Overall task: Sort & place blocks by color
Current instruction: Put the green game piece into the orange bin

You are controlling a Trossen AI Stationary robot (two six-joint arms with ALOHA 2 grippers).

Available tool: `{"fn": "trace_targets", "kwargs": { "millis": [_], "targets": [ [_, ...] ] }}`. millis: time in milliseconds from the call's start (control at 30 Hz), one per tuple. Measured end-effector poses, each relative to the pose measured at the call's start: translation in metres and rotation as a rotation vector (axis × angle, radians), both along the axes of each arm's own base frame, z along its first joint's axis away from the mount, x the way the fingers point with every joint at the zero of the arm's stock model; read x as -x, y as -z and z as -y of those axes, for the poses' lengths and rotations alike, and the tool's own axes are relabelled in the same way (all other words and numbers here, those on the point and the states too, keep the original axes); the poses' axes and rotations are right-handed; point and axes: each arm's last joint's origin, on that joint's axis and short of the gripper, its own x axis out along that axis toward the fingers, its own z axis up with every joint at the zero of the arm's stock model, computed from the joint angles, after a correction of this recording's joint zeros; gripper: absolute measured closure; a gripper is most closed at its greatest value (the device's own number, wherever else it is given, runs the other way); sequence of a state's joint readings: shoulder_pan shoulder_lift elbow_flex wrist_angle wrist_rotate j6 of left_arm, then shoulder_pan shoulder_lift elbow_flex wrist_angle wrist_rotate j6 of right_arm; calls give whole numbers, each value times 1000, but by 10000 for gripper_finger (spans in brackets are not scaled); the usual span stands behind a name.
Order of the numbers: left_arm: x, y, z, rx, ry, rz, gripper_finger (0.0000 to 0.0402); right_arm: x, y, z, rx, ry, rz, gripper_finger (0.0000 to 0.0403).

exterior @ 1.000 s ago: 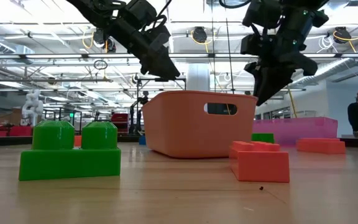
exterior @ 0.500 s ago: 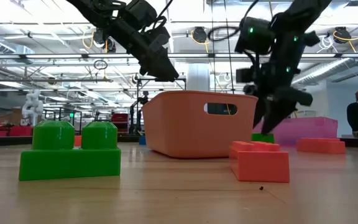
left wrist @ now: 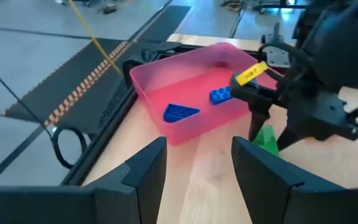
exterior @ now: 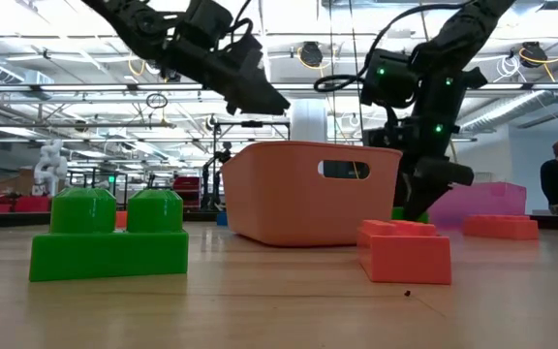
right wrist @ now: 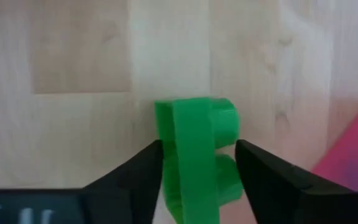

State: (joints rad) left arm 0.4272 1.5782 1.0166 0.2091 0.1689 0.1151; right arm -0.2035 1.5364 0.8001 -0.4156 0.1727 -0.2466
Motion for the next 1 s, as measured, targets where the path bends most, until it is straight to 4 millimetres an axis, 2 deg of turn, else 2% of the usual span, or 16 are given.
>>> {"fn": "trace_targets", "kwargs": {
  "millis": [133, 267, 433, 633, 800, 900, 1000],
  "targets": [
    [13, -3, -2, -4, -23, 19, 220, -1, -1, 0, -12, -6, 13, 268],
    [26, -7, 1, -38, -28, 109, 220, -3, -4, -1, -4, -6, 45, 328],
    [45, -11, 9, -84, -28, 166, 220, -4, -18, -7, 22, -36, 111, 392],
    [68, -16, 14, -92, -48, 185, 220, -4, -55, -14, 88, -63, 239, 400],
    [78, -21, 19, -104, -51, 215, 220, -1, -83, -19, 99, -68, 350, 402],
    [83, -25, 21, -107, -51, 225, 220, -6, -102, -24, 99, -80, 446, 402],
    [85, -28, 22, -101, -53, 230, 220, -15, -112, -35, 61, -141, 551, 402]
  ]
}}
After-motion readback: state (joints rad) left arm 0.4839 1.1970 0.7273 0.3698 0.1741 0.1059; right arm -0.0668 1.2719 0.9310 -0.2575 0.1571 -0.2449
